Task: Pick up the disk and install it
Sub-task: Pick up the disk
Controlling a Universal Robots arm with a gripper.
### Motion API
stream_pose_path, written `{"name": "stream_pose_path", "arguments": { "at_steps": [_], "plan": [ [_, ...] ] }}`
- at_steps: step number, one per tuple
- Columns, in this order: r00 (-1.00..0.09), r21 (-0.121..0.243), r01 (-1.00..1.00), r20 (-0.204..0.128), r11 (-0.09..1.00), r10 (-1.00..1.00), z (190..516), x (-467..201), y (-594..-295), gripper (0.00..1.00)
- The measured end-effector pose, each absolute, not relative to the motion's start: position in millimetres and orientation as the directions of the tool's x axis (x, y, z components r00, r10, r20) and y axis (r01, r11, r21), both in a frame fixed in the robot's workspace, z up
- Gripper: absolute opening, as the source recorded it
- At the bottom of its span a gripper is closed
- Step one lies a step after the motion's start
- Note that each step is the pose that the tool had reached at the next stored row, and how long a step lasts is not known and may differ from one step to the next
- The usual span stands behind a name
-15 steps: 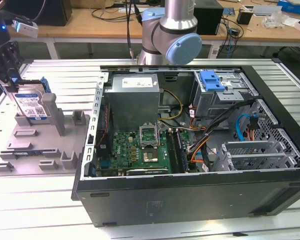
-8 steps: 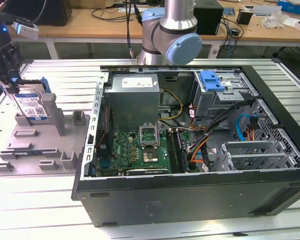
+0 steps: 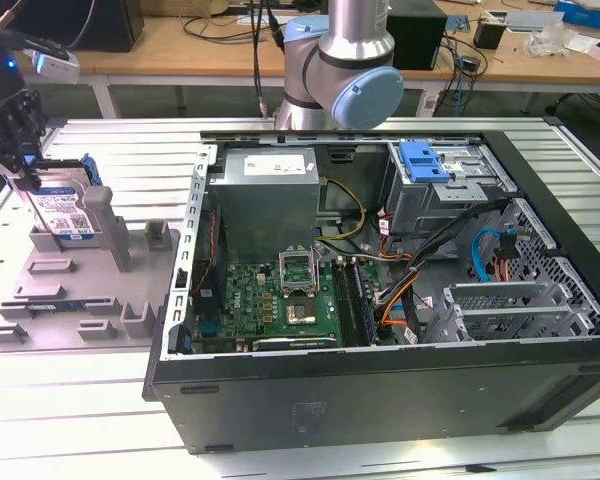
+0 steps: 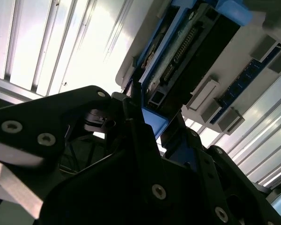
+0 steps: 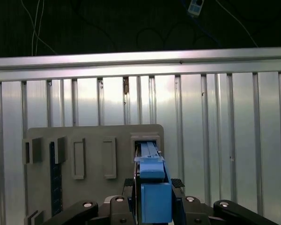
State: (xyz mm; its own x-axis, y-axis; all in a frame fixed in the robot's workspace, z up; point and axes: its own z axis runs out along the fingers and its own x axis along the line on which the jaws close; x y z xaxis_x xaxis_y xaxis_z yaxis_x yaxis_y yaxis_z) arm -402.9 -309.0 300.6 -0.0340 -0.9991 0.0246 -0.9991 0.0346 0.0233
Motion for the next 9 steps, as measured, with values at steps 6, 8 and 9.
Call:
{"name": "stream_pose_path", "arguments": {
  "at_steps": [6,8,9],
  "plan": [
    [-0.034,0.023,-0.999,0.025,0.035,-0.999,300.4,-402.9,-308.9,0.42],
    [-0.034,0.023,-0.999,0.025,0.035,-0.999,300.3,-402.9,-308.9,0.42],
    [-0.034,0.023,-0.999,0.025,0.035,-0.999,300.2,-402.9,-308.9,0.42]
  ]
}}
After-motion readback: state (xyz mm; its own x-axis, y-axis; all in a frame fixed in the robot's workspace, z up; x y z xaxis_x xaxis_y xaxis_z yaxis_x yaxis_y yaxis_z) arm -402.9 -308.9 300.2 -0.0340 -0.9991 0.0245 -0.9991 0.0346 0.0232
